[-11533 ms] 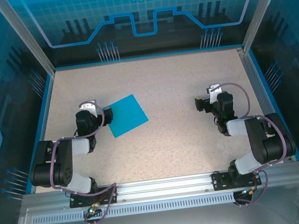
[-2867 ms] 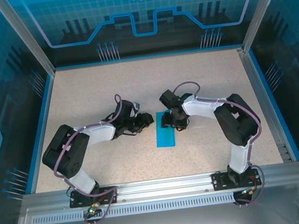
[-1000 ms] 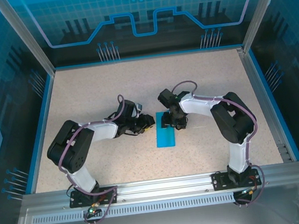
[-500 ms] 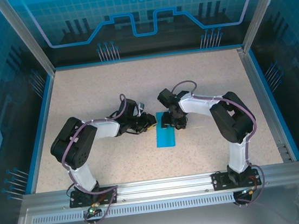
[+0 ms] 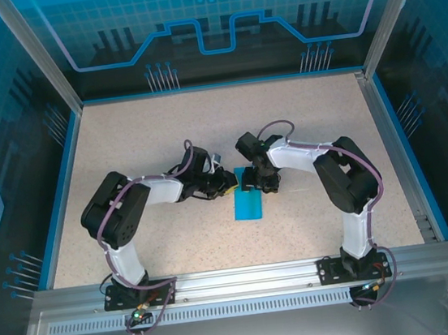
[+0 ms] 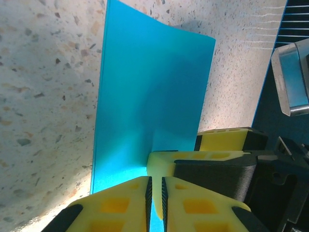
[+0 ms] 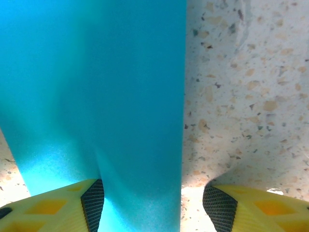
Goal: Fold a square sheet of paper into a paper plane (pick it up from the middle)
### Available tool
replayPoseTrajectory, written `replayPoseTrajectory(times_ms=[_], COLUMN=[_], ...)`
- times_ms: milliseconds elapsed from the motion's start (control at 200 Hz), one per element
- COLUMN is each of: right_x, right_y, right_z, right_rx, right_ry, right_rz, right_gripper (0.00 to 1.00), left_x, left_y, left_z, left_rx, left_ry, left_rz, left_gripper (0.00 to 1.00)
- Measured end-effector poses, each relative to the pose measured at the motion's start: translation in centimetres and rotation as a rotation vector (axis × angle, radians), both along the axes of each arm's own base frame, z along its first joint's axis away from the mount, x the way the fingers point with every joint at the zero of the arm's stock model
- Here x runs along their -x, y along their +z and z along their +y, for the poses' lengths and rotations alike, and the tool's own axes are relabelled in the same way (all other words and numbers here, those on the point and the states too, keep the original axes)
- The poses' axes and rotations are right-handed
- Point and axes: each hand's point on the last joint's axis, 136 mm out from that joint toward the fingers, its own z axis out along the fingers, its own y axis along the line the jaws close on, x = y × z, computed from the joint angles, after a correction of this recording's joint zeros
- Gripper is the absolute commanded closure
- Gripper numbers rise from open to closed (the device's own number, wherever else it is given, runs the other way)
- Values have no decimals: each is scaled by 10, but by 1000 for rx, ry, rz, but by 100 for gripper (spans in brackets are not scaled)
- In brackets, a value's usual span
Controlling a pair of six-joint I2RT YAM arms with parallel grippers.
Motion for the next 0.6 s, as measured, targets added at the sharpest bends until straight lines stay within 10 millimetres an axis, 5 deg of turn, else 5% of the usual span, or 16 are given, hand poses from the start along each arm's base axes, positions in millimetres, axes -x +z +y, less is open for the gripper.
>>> replayPoseTrajectory(times_ms=[600], right_x=[1], right_y=[-1], right_z=[0], right_rx=[0], right_ry=[0], right_rz=[4], right_gripper=[36], left_x=[4], left_y=[-18], left_z=[2], left_rx=[-40], left_ry=[-5], left_rz=[62], left_gripper=[94])
